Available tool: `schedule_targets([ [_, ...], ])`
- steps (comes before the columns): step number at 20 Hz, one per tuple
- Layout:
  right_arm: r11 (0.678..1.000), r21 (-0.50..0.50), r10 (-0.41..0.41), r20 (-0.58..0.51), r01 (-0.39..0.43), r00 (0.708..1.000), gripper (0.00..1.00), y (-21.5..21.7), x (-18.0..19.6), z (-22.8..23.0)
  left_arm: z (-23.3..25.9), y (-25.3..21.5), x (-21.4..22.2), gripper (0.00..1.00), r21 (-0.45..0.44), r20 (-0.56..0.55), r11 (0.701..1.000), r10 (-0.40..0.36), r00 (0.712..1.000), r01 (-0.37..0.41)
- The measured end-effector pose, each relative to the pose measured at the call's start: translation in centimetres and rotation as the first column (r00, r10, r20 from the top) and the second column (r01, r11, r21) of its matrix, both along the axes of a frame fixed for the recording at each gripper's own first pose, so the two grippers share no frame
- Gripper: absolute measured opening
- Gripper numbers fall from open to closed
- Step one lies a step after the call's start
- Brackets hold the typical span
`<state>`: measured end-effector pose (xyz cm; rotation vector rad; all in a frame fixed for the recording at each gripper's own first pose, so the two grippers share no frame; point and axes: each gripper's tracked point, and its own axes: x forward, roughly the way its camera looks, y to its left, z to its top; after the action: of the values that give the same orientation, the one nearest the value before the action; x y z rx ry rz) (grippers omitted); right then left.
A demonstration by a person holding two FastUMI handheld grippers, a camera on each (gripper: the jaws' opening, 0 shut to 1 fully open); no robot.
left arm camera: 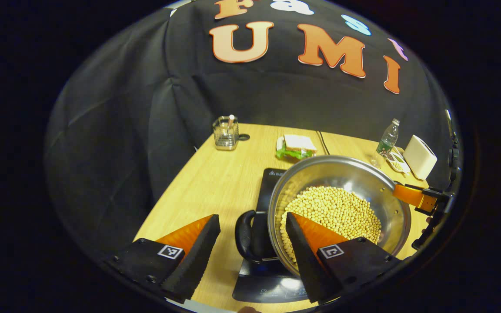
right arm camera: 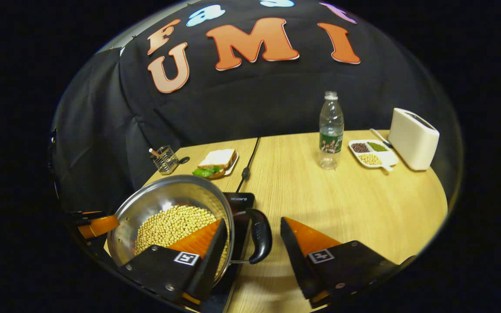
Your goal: First push the handle of the pot to place it horizontally, then grasp the pot with both hands and set it on the induction cooktop.
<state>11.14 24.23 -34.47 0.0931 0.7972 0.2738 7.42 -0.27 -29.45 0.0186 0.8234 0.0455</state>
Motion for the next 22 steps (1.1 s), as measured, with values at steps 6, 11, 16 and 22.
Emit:
schedule_targets([
  [6, 0.997, -0.028, -0.059, 0.180, 0.065, 0.982, 0.94, -6.6, 0.8, 9.0, 9.6, -5.6, 1.1, 0.98, -0.009, 0.213, 0.997, -0.067, 0.975, 0.071],
  [11, 0.992, -0.058, -0.086, 0.320, 0.110, 0.944, 0.95, -12.1, 0.7, 16.9, 17.8, -10.5, 1.6, 0.98, -0.044, 0.357, 0.992, -0.093, 0.929, 0.117],
  [16, 0.987, -0.058, -0.112, 0.434, 0.152, 0.894, 0.95, -16.5, -0.3, 24.3, 25.5, -13.3, 1.1, 0.96, -0.096, 0.479, 0.984, -0.087, 0.874, 0.150],
  [22, 0.990, -0.013, -0.113, 0.540, 0.143, 0.834, 0.95, -18.8, -2.4, 32.2, 32.4, -15.0, -1.4, 0.96, -0.112, 0.566, 0.976, -0.092, 0.819, 0.187],
])
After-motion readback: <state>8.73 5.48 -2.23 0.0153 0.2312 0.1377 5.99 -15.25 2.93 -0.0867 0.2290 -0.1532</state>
